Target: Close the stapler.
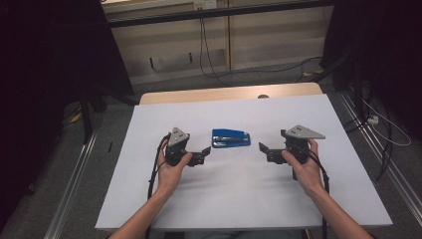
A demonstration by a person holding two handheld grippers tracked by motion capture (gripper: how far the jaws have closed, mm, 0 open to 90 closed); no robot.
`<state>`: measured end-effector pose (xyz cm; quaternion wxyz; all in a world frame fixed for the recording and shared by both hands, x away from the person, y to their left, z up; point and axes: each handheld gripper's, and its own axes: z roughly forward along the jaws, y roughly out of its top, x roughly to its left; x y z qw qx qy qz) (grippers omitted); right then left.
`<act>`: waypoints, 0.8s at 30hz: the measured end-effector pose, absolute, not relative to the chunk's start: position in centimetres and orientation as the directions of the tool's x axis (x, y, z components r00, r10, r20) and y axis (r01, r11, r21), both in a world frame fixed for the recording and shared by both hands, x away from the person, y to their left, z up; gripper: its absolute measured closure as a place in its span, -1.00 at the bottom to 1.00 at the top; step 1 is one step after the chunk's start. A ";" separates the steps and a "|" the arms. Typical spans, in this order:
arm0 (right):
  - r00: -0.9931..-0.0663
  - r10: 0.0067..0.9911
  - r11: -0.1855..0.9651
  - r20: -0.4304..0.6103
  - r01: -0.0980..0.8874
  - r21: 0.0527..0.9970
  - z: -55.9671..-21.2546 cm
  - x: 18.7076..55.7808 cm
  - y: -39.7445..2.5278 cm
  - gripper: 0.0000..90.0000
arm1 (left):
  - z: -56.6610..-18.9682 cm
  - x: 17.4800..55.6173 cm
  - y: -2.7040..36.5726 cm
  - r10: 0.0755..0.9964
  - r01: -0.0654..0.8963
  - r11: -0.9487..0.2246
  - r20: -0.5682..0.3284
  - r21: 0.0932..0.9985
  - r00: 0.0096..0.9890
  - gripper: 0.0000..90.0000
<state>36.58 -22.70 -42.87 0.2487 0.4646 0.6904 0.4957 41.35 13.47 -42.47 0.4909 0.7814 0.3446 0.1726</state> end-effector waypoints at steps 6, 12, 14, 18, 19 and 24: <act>-0.430 0.897 0.084 0.100 0.388 0.918 -43.0 35.7 -23.0 -0.93 | -42.5 40.7 14.3 0.719 0.384 -0.285 -0.069 0.878 0.692 -0.91; -0.432 0.896 0.075 0.104 0.379 0.922 -42.8 35.2 -22.9 -0.93 | -42.1 39.8 15.3 0.730 0.376 -0.272 -0.064 0.886 0.680 -0.91; -0.435 0.895 0.083 0.097 0.377 0.922 -42.8 35.1 -22.9 -0.93 | -42.0 39.6 15.8 0.733 0.377 -0.265 -0.068 0.888 0.677 -0.91; -0.438 0.894 0.093 0.093 0.386 0.918 -42.9 34.9 -22.9 -0.93 | -41.6 38.9 16.6 0.730 0.383 -0.241 -0.093 0.892 0.677 -0.91; -0.435 0.895 0.091 0.095 0.387 0.918 -43.0 34.8 -23.0 -0.93 | -41.5 38.8 16.6 0.730 0.377 -0.242 -0.088 0.894 0.677 -0.91; -0.425 0.901 0.087 0.087 0.374 0.924 -42.9 34.2 -23.4 -0.93 | -41.5 38.1 17.1 0.726 0.385 -0.250 -0.091 0.888 0.681 -0.91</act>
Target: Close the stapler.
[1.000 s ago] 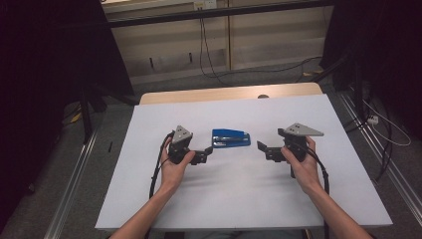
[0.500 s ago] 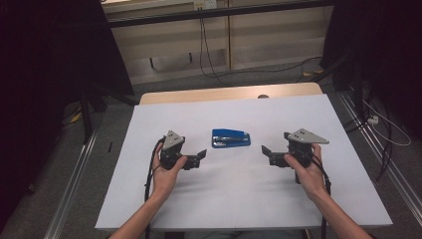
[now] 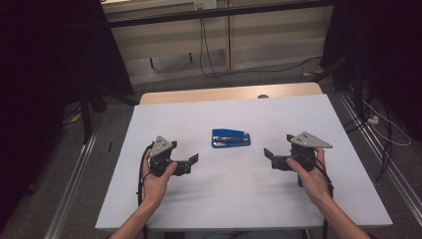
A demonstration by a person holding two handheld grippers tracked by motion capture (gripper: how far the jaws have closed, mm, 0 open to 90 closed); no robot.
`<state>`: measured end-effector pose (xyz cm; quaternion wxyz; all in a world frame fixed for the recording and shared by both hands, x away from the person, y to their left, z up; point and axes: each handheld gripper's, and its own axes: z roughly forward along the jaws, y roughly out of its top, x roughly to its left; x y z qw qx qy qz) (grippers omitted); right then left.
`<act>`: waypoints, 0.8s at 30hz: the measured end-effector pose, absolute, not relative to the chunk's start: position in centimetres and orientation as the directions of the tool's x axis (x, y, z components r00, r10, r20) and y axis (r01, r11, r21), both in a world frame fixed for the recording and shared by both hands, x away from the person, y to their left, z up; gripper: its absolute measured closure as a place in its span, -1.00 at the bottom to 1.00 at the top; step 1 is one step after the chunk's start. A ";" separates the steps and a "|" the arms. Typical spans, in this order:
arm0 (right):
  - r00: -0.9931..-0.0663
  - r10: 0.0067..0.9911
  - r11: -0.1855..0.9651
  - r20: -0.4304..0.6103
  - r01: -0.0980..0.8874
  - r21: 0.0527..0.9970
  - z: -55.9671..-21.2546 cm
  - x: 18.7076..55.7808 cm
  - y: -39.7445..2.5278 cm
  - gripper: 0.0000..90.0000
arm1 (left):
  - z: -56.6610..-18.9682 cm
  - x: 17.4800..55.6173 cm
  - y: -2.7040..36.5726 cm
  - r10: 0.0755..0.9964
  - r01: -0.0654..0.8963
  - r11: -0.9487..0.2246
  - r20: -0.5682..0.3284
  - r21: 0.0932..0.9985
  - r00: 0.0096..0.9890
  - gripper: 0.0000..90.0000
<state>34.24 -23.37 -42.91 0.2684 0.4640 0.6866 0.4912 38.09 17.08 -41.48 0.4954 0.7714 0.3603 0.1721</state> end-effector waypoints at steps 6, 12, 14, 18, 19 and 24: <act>-0.416 0.905 0.071 0.091 0.359 0.931 -42.7 33.5 -23.5 -0.93 | -40.9 37.5 17.8 0.736 0.376 -0.244 -0.082 0.894 0.672 -0.91; -0.414 0.907 0.076 0.081 0.348 0.934 -42.7 32.5 -24.0 -0.93 | -41.0 36.5 19.1 0.744 0.365 -0.242 -0.070 0.899 0.665 -0.89; -0.417 0.906 0.094 0.065 0.350 0.932 -42.7 32.3 -24.1 -0.93 | -41.0 36.2 19.6 0.744 0.373 -0.241 -0.076 0.896 0.664 -0.89; -0.410 0.910 0.092 0.065 0.350 0.932 -42.7 31.8 -24.4 -0.94 | -40.9 35.6 20.3 0.757 0.372 -0.226 -0.078 0.900 0.648 -0.89; -0.406 0.912 0.087 0.066 0.347 0.934 -42.7 31.7 -24.5 -0.94 | -40.9 35.4 20.5 0.760 0.372 -0.227 -0.076 0.900 0.646 -0.89; -0.379 0.923 0.070 0.068 0.339 0.938 -42.7 31.3 -24.9 -0.94 | -40.7 34.6 21.0 0.766 0.364 -0.223 -0.069 0.904 0.640 -0.89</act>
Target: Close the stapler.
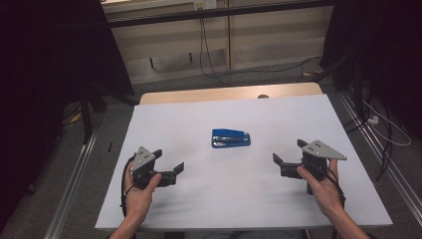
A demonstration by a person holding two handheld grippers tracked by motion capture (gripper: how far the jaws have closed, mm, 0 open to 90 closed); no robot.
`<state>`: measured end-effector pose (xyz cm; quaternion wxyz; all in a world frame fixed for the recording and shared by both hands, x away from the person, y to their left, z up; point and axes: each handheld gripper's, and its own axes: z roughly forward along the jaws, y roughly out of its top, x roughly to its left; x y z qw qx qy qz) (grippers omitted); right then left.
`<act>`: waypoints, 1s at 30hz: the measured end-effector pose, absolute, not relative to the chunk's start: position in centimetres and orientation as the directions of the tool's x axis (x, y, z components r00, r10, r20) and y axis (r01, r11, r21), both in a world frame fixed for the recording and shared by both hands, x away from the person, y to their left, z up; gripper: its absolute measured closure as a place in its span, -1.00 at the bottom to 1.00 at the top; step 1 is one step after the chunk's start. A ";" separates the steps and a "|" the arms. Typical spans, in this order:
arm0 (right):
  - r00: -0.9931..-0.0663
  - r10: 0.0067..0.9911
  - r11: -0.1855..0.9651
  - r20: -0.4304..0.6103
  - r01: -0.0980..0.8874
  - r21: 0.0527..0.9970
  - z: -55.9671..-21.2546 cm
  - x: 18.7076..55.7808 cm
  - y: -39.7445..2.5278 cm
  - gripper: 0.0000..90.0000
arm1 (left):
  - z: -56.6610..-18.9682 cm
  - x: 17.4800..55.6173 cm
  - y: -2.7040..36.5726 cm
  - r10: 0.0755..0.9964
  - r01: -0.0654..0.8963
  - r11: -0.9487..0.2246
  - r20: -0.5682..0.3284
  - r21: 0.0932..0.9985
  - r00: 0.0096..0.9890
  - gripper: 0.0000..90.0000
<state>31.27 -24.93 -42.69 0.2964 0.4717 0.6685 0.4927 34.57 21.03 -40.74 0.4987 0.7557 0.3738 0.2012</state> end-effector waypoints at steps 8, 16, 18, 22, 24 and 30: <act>-0.343 0.937 0.064 0.060 0.340 0.938 -43.0 30.0 -25.9 -0.95 | -40.9 33.1 22.3 0.789 0.360 -0.213 -0.058 0.908 0.612 -0.89; -0.309 0.949 0.051 0.058 0.335 0.941 -43.2 28.5 -27.2 -0.96 | -41.1 32.0 23.6 0.802 0.373 -0.192 -0.074 0.908 0.593 -0.89; -0.296 0.953 0.034 0.070 0.333 0.942 -43.1 28.3 -27.5 -0.96 | -41.1 31.8 23.8 0.808 0.369 -0.193 -0.066 0.909 0.586 -0.89; -0.267 0.960 0.007 0.085 0.325 0.946 -43.0 27.7 -28.0 -0.97 | -41.2 31.8 24.2 0.810 0.371 -0.200 -0.060 0.907 0.584 -0.89; -0.259 0.962 0.007 0.082 0.323 0.946 -43.0 27.4 -28.2 -0.97 | -41.4 31.8 24.3 0.813 0.377 -0.209 -0.054 0.903 0.580 -0.89; -0.242 0.968 0.009 0.073 0.323 0.946 -43.4 26.2 -28.9 -0.97 | -41.7 31.7 24.3 0.814 0.380 -0.212 -0.053 0.901 0.578 -0.89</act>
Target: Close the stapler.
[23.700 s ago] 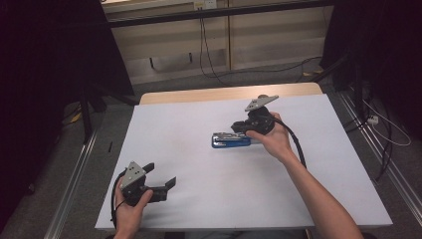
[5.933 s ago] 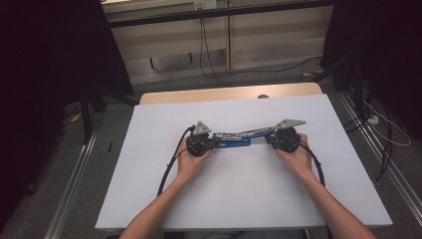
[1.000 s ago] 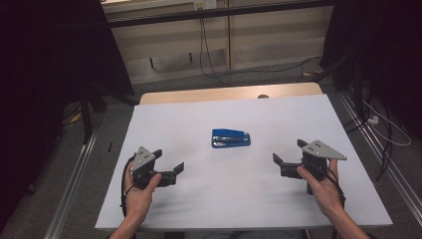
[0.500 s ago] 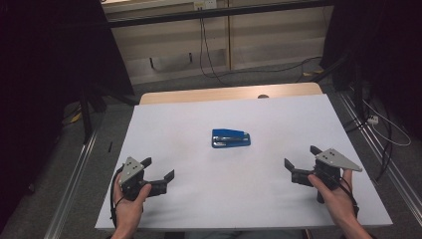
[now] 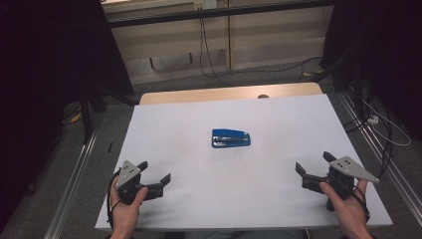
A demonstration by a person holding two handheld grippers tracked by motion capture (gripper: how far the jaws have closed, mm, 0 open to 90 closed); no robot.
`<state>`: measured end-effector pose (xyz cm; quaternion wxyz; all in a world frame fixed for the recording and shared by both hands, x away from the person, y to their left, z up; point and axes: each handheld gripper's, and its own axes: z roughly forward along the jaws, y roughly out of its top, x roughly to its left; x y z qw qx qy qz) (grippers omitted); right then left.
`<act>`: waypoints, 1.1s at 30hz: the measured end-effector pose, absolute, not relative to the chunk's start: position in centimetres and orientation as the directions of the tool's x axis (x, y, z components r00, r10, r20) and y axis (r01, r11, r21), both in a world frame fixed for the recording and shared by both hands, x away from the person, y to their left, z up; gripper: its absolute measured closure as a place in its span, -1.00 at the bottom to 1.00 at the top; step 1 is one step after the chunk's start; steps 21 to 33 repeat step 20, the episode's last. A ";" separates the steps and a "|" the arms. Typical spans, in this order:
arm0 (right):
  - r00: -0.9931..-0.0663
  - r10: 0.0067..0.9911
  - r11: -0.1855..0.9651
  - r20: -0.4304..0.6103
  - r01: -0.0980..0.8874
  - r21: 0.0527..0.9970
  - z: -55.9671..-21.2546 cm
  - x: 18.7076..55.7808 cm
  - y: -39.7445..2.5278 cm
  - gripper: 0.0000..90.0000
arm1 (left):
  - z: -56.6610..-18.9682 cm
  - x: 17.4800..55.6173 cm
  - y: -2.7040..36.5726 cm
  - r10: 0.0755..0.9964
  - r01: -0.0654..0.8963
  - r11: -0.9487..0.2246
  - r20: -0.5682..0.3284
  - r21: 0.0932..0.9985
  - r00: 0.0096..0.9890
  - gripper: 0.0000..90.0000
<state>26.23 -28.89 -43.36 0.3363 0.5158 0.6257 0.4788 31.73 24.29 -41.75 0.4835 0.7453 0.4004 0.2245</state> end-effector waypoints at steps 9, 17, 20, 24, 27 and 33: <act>-0.235 0.970 0.020 0.059 0.319 0.947 -44.0 25.7 -28.9 -0.97 | -41.9 30.7 24.3 0.809 0.375 -0.227 -0.040 0.899 0.587 -0.89; -0.241 0.968 0.011 0.071 0.322 0.947 -44.1 26.3 -29.1 -0.99 | -42.1 31.1 23.9 0.806 0.387 -0.244 -0.036 0.889 0.591 -0.89; -0.240 0.968 0.013 0.068 0.322 0.947 -44.1 26.5 -29.1 -0.98 | -42.1 31.2 23.9 0.813 0.394 -0.241 -0.038 0.887 0.581 -0.89; -0.240 0.968 0.013 0.068 0.322 0.947 -44.1 26.5 -29.1 -0.98 | -42.1 31.2 23.9 0.813 0.394 -0.241 -0.038 0.887 0.581 -0.89; -0.240 0.968 0.013 0.068 0.322 0.947 -44.1 26.5 -29.1 -0.98 | -42.1 31.2 23.9 0.813 0.394 -0.241 -0.038 0.887 0.581 -0.89; -0.240 0.968 0.013 0.068 0.322 0.947 -44.1 26.5 -29.1 -0.98 | -42.1 31.2 23.9 0.813 0.394 -0.241 -0.038 0.887 0.581 -0.89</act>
